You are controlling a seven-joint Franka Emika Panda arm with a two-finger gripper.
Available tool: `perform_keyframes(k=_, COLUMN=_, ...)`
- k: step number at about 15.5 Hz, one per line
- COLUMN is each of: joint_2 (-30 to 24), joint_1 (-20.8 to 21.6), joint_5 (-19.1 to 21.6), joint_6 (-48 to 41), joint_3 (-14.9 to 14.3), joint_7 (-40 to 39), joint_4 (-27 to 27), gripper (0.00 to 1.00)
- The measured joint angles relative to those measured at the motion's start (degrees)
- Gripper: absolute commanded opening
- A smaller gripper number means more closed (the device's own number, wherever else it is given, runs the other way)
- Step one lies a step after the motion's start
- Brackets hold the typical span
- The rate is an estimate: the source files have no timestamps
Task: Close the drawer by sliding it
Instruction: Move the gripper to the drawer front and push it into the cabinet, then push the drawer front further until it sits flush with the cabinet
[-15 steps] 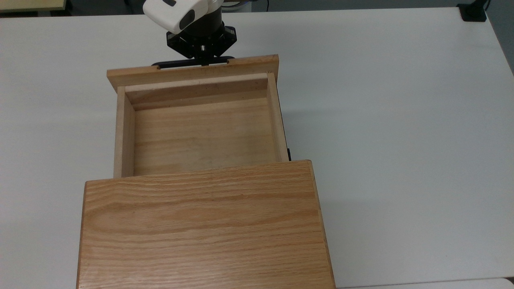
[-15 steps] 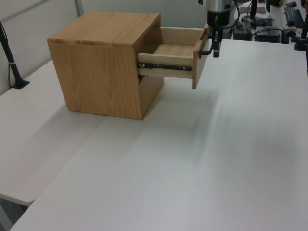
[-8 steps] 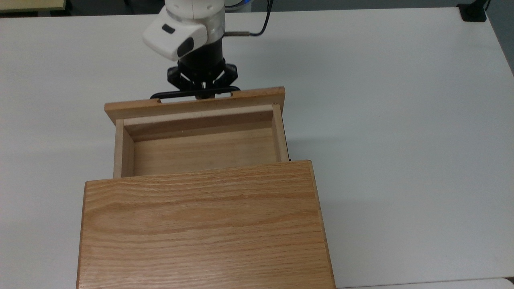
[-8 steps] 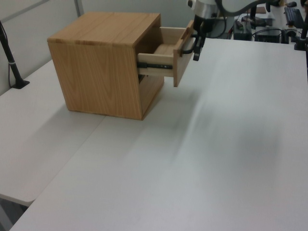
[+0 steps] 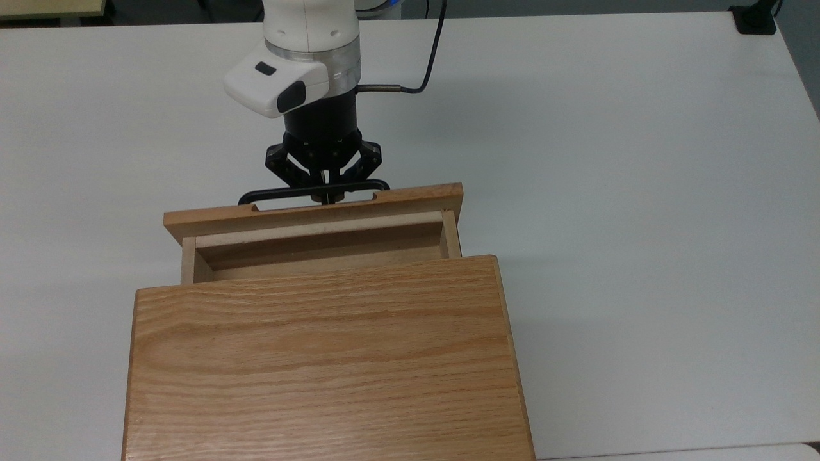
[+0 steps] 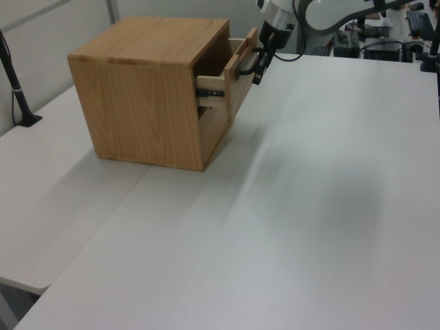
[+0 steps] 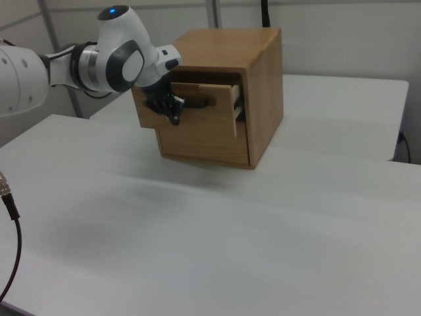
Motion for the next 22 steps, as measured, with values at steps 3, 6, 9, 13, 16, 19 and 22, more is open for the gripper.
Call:
perform_keyframes(k=3, joint_2=2.44, joint_1=0.25, joint_5=0.00, joint_6=5.03, joint_3=0.27, joint_7=1.00, joint_4=2.01, gripper=0.06)
perform_keyframes(k=6, joint_2=4.46, joint_1=1.90, joint_5=-0.01, joint_6=11.76, joint_3=0.29, joint_7=3.38, joint_4=2.80, gripper=0.06)
perform_keyframes(k=9, joint_2=4.82, joint_1=2.58, joint_5=-0.01, joint_6=13.55, joint_3=0.29, joint_7=4.68, joint_4=3.62, gripper=0.06)
perform_keyframes(k=13, joint_2=5.21, joint_1=3.20, joint_5=-0.02, joint_6=17.18, joint_3=0.26, joint_7=5.20, joint_4=3.71, gripper=0.06)
perform_keyframes(k=16, joint_2=5.66, joint_1=3.23, joint_5=-0.05, joint_6=18.84, joint_3=0.21, joint_7=5.21, joint_4=3.69, gripper=0.07)
perform_keyframes(k=19, joint_2=5.98, joint_1=3.28, joint_5=-0.32, joint_6=20.15, joint_3=0.20, joint_7=5.21, joint_4=3.63, gripper=0.10)
perform_keyframes(k=22, joint_2=5.75, joint_1=3.08, joint_5=-0.37, joint_6=18.46, joint_3=0.14, joint_7=5.21, joint_4=3.82, gripper=0.18)
